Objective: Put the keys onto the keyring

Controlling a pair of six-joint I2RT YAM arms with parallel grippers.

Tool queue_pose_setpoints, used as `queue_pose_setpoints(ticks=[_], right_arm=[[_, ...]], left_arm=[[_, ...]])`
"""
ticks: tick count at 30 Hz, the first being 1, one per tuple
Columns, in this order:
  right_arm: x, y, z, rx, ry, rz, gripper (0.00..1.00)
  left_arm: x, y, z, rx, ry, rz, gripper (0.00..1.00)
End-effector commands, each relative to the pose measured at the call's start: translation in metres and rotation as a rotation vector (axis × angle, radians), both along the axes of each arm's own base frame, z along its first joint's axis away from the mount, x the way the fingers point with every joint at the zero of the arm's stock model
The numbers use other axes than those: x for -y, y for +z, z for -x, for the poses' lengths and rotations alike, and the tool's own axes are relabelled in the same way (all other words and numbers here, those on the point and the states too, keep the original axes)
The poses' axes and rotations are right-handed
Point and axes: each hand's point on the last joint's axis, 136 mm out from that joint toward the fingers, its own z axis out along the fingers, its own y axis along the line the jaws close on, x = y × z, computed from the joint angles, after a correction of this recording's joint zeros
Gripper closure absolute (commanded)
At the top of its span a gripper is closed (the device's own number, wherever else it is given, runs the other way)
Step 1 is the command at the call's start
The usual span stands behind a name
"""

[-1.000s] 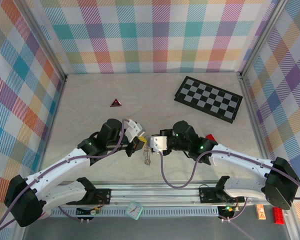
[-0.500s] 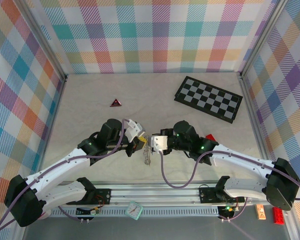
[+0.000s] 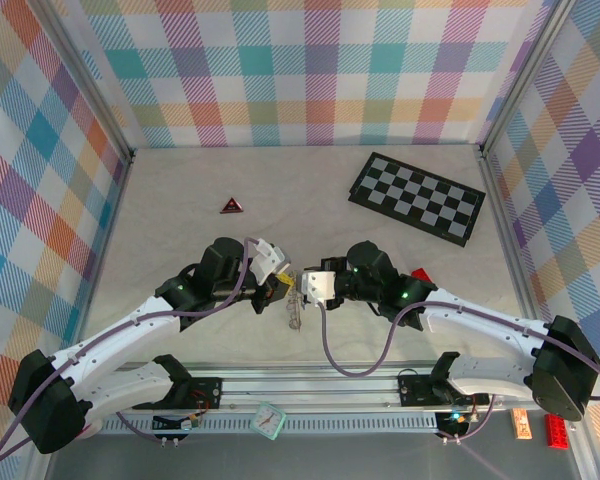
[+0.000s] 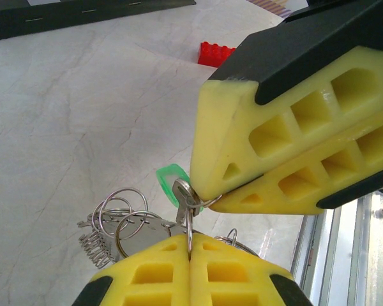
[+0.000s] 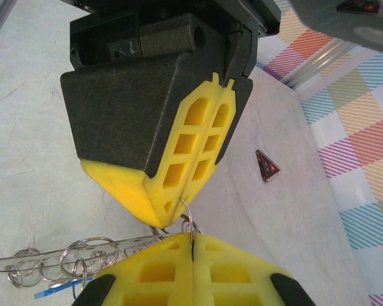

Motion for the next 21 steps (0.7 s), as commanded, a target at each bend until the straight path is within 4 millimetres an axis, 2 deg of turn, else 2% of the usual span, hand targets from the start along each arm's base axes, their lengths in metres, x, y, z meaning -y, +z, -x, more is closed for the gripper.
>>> queue_pose_setpoints(ticks=[1, 21], right_arm=[[-0.0070, 0.0064, 0.0050, 0.013, 0.043, -0.020, 1.00], [-0.0083, 0.0016, 0.0058, 0.002, 0.051, -0.002, 1.00]], left_arm=[[0.0083, 0.0268, 0.0007, 0.041, -0.022, 0.069, 1.00], [0.0093, 0.0287, 0.0017, 0.042, -0.031, 0.074, 1.00]])
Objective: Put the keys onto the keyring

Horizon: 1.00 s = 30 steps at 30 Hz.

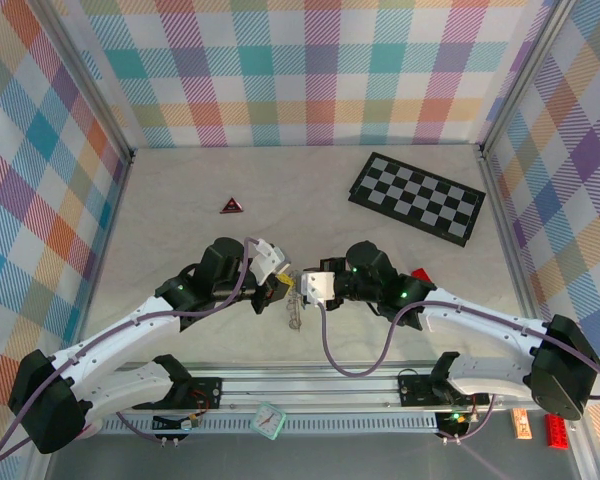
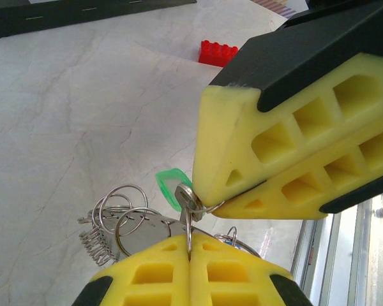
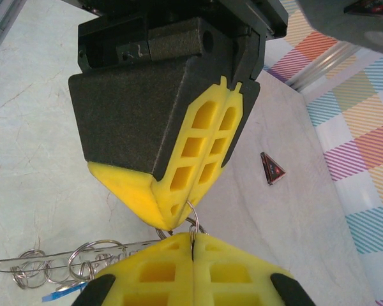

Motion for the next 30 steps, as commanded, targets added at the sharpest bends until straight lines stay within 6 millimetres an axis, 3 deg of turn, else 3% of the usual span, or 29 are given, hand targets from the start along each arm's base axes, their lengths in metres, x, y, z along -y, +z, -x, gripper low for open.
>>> queue_pose_setpoints(ticks=[1, 30], right_arm=[[-0.006, 0.003, 0.004, 0.008, 0.038, -0.001, 1.00], [-0.009, -0.012, 0.015, -0.042, 0.083, 0.057, 1.00]], left_arm=[[0.010, 0.029, 0.002, 0.044, -0.034, 0.077, 1.00], [0.013, 0.050, 0.005, 0.107, -0.052, 0.168, 1.00]])
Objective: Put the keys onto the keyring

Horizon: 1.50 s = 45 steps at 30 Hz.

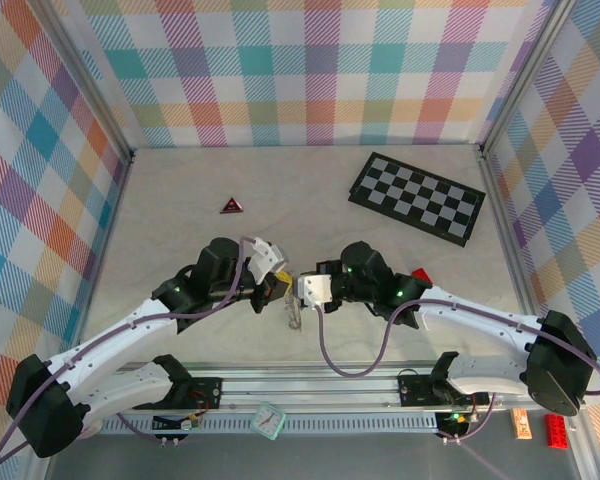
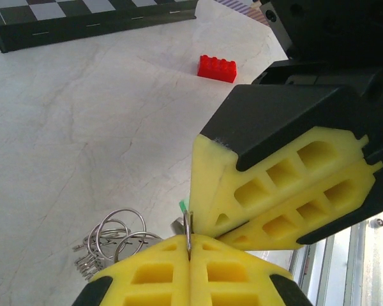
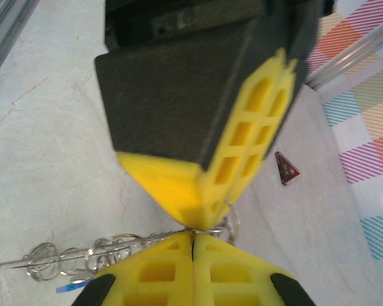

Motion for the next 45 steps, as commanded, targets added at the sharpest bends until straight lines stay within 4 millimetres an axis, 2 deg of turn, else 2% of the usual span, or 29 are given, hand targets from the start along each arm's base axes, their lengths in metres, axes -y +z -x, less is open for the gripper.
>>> queue_pose_setpoints(ticks=[1, 11, 13, 16, 21, 25, 28, 32, 36, 45], right_arm=[[-0.004, -0.001, 0.010, -0.025, 0.048, 0.017, 1.00], [0.002, 0.005, 0.013, -0.043, 0.025, -0.024, 1.00], [0.003, 0.005, 0.016, -0.061, 0.022, -0.033, 0.88], [0.007, 0.006, 0.020, -0.090, 0.014, -0.047, 0.77], [0.020, 0.012, 0.026, -0.123, -0.018, -0.076, 0.70], [0.034, 0.025, 0.029, -0.200, -0.055, -0.164, 0.65], [0.044, 0.032, 0.019, -0.290, -0.108, -0.243, 0.65], [0.048, 0.049, 0.013, -0.410, -0.098, -0.364, 0.71], [0.039, 0.056, 0.015, -0.478, -0.026, -0.390, 0.77], [0.019, 0.049, 0.022, -0.572, 0.108, -0.359, 0.75]], left_arm=[[0.013, 0.038, 0.005, 0.094, -0.060, 0.128, 1.00], [0.009, 0.032, 0.001, 0.102, -0.031, 0.117, 1.00], [0.009, 0.033, 0.002, 0.109, -0.035, 0.125, 1.00], [0.009, 0.033, 0.003, 0.123, -0.042, 0.129, 1.00], [0.009, 0.038, 0.008, 0.190, -0.076, 0.160, 1.00], [0.009, 0.034, 0.010, 0.236, -0.103, 0.145, 1.00], [0.011, 0.035, 0.014, 0.288, -0.141, 0.156, 1.00], [0.012, 0.040, 0.021, 0.364, -0.194, 0.178, 1.00], [0.012, 0.040, 0.025, 0.394, -0.222, 0.183, 1.00], [0.014, 0.038, 0.029, 0.412, -0.249, 0.192, 1.00]])
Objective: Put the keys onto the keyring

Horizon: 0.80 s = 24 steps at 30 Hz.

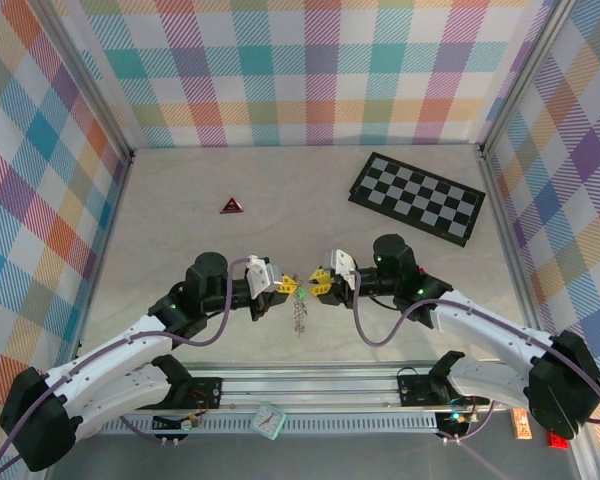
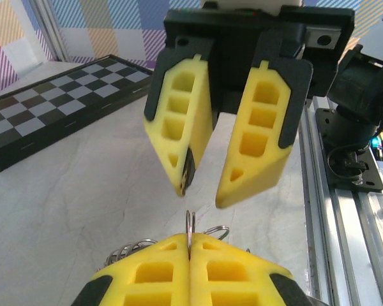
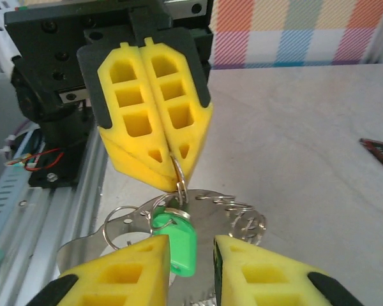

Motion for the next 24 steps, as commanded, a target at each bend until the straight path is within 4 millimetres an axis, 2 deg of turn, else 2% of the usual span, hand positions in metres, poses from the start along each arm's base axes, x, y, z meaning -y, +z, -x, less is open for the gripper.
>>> queue_pose_setpoints(ticks=[1, 19, 22, 24], right_arm=[[-0.011, 0.032, 0.007, 0.023, 0.092, -0.092, 0.75], [-0.024, 0.030, 0.008, -0.011, 0.142, -0.118, 0.83], [-0.026, 0.031, 0.007, -0.017, 0.144, -0.128, 0.88], [-0.026, 0.032, 0.007, -0.016, 0.147, -0.130, 0.95]], left_arm=[[0.006, 0.019, 0.008, 0.081, -0.060, 0.060, 1.00], [0.010, 0.020, 0.011, 0.075, -0.091, 0.082, 1.00], [0.010, 0.019, 0.011, 0.069, -0.093, 0.084, 1.00], [0.010, 0.018, 0.009, 0.069, -0.085, 0.081, 1.00]])
